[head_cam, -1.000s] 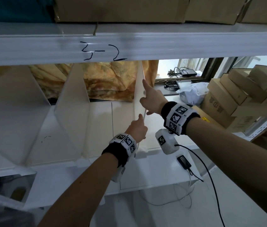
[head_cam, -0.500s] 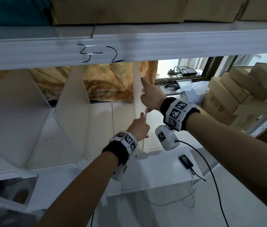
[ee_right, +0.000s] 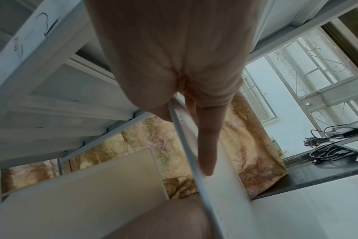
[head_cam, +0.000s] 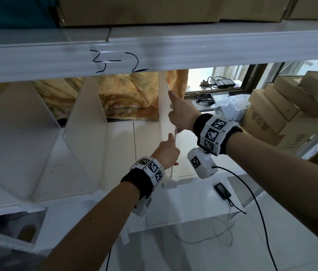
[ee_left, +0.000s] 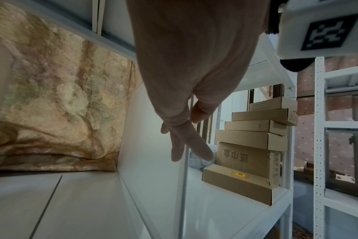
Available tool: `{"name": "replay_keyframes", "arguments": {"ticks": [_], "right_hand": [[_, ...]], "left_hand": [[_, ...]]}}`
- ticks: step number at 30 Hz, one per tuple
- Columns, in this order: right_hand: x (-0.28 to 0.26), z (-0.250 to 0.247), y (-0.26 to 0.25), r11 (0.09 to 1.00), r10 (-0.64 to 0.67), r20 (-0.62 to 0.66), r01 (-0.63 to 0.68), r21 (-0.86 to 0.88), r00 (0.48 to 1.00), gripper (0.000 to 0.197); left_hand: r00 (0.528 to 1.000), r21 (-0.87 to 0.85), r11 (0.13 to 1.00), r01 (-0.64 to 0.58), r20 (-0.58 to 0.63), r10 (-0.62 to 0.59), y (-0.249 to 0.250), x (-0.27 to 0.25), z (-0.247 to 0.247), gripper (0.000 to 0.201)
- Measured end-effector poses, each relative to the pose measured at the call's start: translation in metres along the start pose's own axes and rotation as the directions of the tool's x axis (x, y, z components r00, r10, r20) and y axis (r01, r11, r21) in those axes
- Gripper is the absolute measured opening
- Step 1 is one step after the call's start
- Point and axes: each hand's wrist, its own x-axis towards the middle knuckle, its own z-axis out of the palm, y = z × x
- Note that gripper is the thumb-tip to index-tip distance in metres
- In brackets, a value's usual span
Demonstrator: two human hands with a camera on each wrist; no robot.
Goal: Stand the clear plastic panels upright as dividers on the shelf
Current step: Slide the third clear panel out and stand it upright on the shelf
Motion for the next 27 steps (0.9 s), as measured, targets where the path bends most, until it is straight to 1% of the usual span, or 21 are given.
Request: {"name": "replay_keyframes", "arguments": {"ticks": [4, 6, 9, 13, 20, 23, 27], "right_hand": [[0.003, 0.003, 0.003, 0.998, -0.024, -0.014, 0.024, -0.054, 1.0, 0.062], [0.005, 0.005, 0.004, 0.997, -0.04, -0.019, 0.039, -0.072, 0.999, 0.061], [0.008, 0.009, 0.005, 0.998, -0.047, -0.039, 0.045, -0.053, 0.998, 0.059], [0.008, 0.014, 0.01, 0.996, -0.064, -0.074, 0.059, -0.072, 0.995, 0.059], [0.001, 0.015, 0.012, 0.998, -0.066, -0.081, 0.065, -0.008, 0.995, 0.065], [0.0, 0.018, 0.015, 0.997, -0.071, -0.086, 0.071, -0.006, 0.994, 0.068], [-0.016, 0.035, 0.026, 0.998, -0.039, -0.078, 0.042, 0.047, 0.996, 0.072]], "left_hand": [[1.0, 0.013, 1.0, 0.0, 0.01, 0.0, -0.003, -0.001, 0.002, 0.055], [1.0, 0.022, 1.0, -0.006, 0.002, 0.006, -0.004, -0.001, 0.002, 0.057], [1.0, 0.037, 0.999, -0.016, -0.009, 0.016, -0.007, -0.001, 0.003, 0.057], [1.0, 0.078, 0.997, -0.015, -0.025, 0.017, -0.013, 0.005, 0.008, 0.061], [0.998, 0.124, 0.992, -0.025, -0.057, 0.032, -0.021, 0.011, 0.019, 0.066], [0.995, 0.212, 0.976, -0.057, -0.062, 0.072, -0.027, 0.013, 0.022, 0.07], [0.991, 0.133, 0.985, -0.112, -0.059, 0.121, -0.041, 0.001, 0.034, 0.066]]}}
